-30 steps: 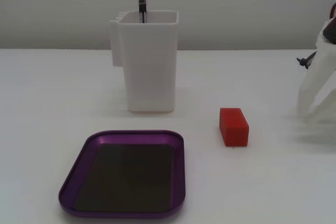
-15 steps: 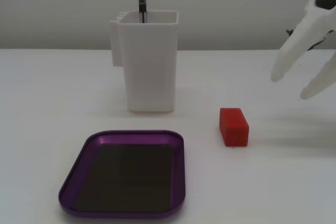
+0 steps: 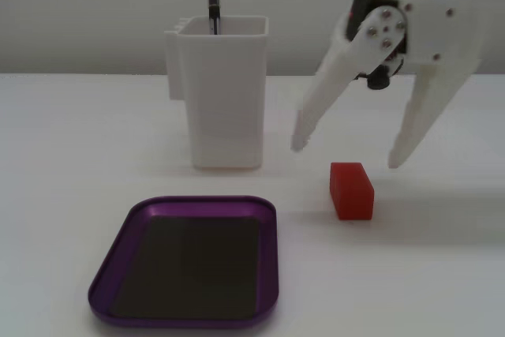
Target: Pick up the red cube and place it in the box.
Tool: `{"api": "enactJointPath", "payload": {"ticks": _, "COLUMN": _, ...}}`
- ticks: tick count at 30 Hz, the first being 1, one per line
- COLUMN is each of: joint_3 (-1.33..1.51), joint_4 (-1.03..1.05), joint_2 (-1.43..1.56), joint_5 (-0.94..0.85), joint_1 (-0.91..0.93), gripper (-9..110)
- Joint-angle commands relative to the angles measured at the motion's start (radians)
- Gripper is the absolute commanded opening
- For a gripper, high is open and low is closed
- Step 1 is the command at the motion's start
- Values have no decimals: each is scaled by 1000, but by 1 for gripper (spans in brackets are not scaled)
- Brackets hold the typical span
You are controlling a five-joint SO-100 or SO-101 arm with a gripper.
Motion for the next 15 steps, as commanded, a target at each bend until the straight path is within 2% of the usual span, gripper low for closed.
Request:
{"api": "enactJointPath", "payload": {"ticks": 1, "joint_3": -71, "joint_4": 5, "joint_2": -66, "joint_5": 0, "joint_1": 8, "gripper": 30}}
{"api": "enactJointPath", "payload": {"ticks": 5, "joint_3": -58, "joint_4": -46, "joint_2": -121, "joint_5": -2, "joint_1": 11, "gripper": 30}}
{"api": "enactJointPath", "payload": {"ticks": 15, "joint_3": -57, "joint_4": -123, "joint_2": -219, "joint_5": -35, "joint_1": 164, "gripper": 30}}
